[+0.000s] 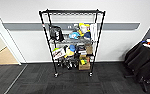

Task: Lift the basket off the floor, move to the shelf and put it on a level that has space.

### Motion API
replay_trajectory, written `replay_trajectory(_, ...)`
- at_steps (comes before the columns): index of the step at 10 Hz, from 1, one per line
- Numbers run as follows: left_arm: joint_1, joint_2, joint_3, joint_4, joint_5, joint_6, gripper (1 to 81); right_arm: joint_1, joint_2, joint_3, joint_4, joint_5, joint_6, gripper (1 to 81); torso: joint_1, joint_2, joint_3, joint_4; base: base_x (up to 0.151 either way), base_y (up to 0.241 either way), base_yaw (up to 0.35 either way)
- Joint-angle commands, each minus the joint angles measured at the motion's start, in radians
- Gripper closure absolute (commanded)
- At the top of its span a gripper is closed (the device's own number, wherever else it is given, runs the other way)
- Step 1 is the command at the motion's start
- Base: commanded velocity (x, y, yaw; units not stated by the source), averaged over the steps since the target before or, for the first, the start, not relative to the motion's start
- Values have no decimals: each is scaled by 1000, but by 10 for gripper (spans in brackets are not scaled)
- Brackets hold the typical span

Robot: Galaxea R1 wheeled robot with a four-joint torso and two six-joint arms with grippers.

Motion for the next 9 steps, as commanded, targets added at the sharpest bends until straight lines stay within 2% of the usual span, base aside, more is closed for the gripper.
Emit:
replay_trajectory(1, -76, -23, 4, -79, 97, -5, 10, 125, -52, 35, 20, -139, 2, 10, 63, -97, 0, 0, 0, 0, 0)
replay_trajectory(3, -111, -26, 1, -112, 122, -5, 10, 161, -52, 38, 20, -172, 1, 10, 106, -165, -2, 0, 0, 0, 0)
replay_trajectory(6, -140, -24, -1, -136, 140, -5, 10, 191, -44, 30, 22, -179, 2, 10, 168, -264, -2, 0, 0, 0, 0)
replay_trajectory(8, -149, -24, -1, -141, 150, -5, 10, 219, -41, 35, 22, -222, 1, 10, 213, -335, -2, 0, 0, 0, 0)
replay_trajectory(9, -148, -26, -1, -142, 150, -5, 10, 233, -40, 38, 22, -236, 1, 10, 235, -370, -93, 0, 0, 0, 0)
